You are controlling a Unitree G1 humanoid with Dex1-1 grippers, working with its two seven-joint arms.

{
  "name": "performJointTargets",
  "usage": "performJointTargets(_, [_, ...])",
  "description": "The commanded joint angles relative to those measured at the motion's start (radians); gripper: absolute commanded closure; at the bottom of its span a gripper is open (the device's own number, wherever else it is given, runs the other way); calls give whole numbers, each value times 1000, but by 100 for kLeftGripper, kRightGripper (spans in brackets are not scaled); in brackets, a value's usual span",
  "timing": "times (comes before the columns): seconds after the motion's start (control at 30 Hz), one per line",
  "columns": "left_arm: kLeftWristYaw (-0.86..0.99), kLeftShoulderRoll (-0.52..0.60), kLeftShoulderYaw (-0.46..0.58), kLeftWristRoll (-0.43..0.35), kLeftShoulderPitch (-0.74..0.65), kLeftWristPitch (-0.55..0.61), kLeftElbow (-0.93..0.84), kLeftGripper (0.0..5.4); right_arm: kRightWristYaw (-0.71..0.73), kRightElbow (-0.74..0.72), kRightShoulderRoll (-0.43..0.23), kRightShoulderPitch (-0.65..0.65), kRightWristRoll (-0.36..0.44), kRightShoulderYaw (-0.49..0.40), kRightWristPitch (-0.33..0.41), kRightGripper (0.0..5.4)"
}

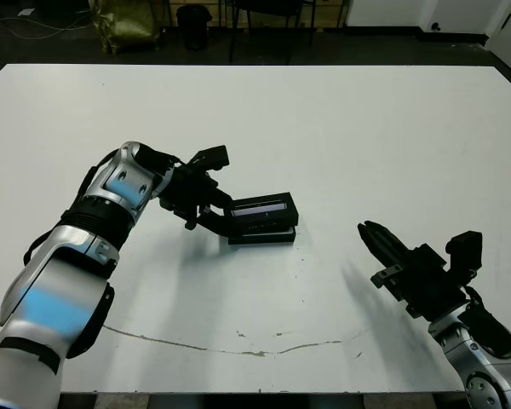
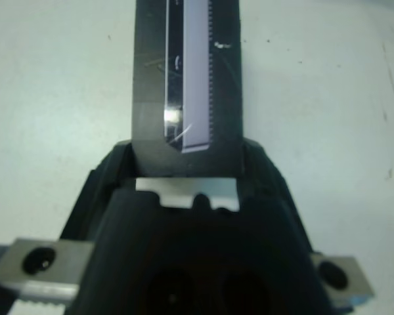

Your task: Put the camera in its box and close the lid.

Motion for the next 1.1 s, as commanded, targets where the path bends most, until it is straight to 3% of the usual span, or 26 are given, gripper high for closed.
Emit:
performJointTargets(0.03, [10, -23, -32, 28, 44, 9, 21, 301, -5, 9, -4, 8, -6, 0, 11, 540])
performJointTargets(0.73, [32, -50, -69, 60, 39, -57, 60, 301, -13, -29, -16, 0, 7, -5, 48, 540])
performJointTargets(1.1, [26, -64, -93, 75, 27, -38, 43, 303, -11, -29, -14, -2, 5, -6, 48, 540])
